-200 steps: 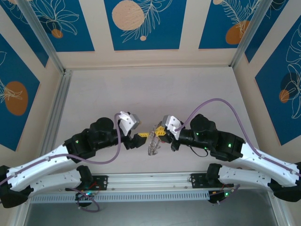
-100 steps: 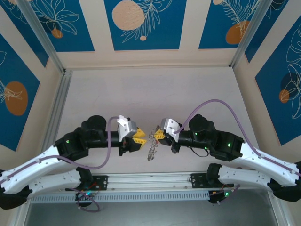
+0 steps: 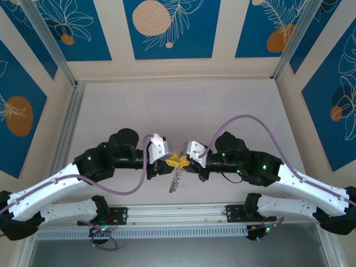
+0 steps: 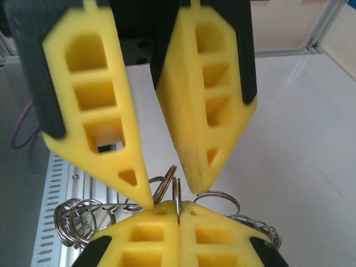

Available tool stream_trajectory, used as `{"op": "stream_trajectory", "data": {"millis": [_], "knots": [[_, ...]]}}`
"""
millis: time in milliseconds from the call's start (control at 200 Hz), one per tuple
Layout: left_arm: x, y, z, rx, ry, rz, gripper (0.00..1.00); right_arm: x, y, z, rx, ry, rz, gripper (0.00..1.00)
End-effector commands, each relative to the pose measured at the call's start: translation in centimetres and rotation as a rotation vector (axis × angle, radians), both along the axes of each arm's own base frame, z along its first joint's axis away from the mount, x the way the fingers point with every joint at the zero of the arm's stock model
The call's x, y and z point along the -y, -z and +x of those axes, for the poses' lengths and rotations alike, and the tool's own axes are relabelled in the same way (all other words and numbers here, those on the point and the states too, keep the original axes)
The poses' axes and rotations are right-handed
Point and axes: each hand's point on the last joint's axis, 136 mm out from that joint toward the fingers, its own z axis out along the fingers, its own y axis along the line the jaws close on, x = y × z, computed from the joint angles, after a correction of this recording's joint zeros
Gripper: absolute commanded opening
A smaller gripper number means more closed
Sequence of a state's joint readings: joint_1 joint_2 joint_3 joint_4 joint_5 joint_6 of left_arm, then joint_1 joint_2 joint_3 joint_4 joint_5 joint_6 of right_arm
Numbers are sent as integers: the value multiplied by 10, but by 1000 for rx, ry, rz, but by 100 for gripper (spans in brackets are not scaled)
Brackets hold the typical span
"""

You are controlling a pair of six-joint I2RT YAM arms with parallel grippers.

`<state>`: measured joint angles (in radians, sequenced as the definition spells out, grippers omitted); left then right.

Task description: Put the keys on the keyring

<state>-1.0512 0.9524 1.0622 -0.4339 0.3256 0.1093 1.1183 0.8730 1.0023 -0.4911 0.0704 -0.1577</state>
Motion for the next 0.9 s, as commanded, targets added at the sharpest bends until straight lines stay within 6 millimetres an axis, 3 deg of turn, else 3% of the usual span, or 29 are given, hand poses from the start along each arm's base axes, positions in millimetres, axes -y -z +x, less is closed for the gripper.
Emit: {"op": "stream_trajectory", "data": {"millis": [0,215,610,660,720,895], "knots": [[-3,-18,-1,47,11,-18,24,-2,-27,-5,36,-37,68,0],[-4,-3,3,41,-7,35,16,-3,-31,-8,37,-55,78,0],[-6,9,7,47,-23,80,15,-3,-41,-13,54,-78,106,0],[-6,11,8,47,-25,85,11,-3,-43,-13,57,-78,112,0],[-7,12,7,49,-21,87,0,-2,-44,-14,59,-80,114,0],[-3,9,2,46,8,46,0,-3,-44,-14,62,-83,115,0]]}}
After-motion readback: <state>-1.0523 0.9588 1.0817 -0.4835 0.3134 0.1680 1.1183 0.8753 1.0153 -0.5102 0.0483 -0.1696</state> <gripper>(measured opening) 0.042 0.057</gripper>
